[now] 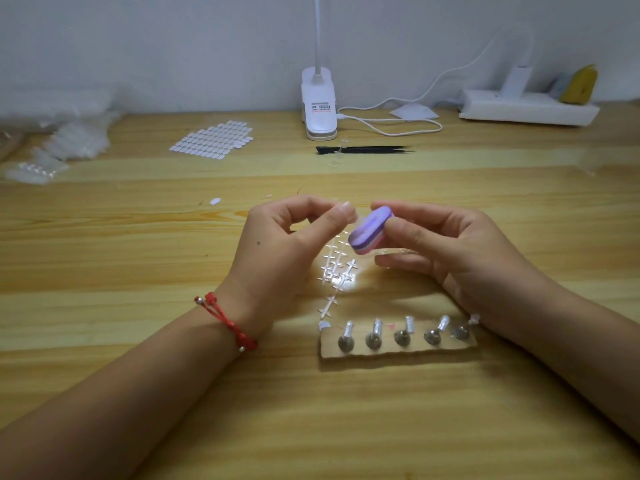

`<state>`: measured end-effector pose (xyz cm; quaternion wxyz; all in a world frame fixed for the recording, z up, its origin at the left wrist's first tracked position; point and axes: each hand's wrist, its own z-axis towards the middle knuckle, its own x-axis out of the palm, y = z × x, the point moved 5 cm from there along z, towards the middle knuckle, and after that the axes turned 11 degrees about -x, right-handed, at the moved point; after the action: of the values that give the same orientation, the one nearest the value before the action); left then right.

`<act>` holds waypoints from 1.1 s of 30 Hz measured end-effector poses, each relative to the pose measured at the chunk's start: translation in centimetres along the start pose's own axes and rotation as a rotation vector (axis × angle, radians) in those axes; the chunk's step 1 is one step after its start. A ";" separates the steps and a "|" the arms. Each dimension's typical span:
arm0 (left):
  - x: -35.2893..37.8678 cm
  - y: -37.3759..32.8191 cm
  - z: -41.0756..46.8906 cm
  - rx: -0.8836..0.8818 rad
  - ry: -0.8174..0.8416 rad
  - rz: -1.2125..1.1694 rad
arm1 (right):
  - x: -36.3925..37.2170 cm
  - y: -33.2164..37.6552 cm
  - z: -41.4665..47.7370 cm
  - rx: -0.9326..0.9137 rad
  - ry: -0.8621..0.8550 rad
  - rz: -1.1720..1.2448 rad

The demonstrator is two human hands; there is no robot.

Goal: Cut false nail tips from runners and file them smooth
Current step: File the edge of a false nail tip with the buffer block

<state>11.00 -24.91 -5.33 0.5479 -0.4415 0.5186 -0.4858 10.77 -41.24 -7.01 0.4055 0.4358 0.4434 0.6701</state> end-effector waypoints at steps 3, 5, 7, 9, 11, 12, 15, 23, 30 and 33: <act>0.2 -0.1 -0.1 0.003 0.022 0.009 | 0.2 0.0 -0.1 0.013 0.052 -0.054; 0.3 0.0 -0.1 -0.002 0.030 0.014 | 0.1 0.0 0.0 0.022 0.044 -0.045; 0.2 0.0 -0.1 -0.005 0.022 0.015 | -0.4 0.0 0.2 0.036 -0.032 0.048; 0.1 -0.1 -0.1 -0.001 0.011 0.012 | -0.4 0.1 0.1 0.030 -0.035 0.040; 0.1 -0.2 -0.1 0.009 0.010 0.016 | 0.2 0.0 0.0 0.021 0.041 -0.058; 0.2 -0.2 -0.1 0.012 0.015 0.018 | 0.4 0.0 -0.1 0.016 0.066 -0.091; 0.3 0.1 -0.1 -0.004 0.028 0.009 | -0.3 0.1 0.2 0.035 -0.014 0.031; 0.4 -0.1 -0.1 0.006 0.037 0.027 | 0.0 0.1 0.1 0.025 -0.008 -0.002; 0.2 -0.2 -0.4 -0.008 0.006 -0.001 | -0.7 0.2 0.4 0.038 -0.062 0.085; 0.0 -0.5 -0.6 0.017 -0.014 0.003 | -0.8 0.1 0.4 0.042 -0.041 0.082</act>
<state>10.41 -25.00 -4.93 0.5560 -0.4395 0.5114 -0.4861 11.40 -41.92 -6.99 0.3773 0.4755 0.4306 0.6679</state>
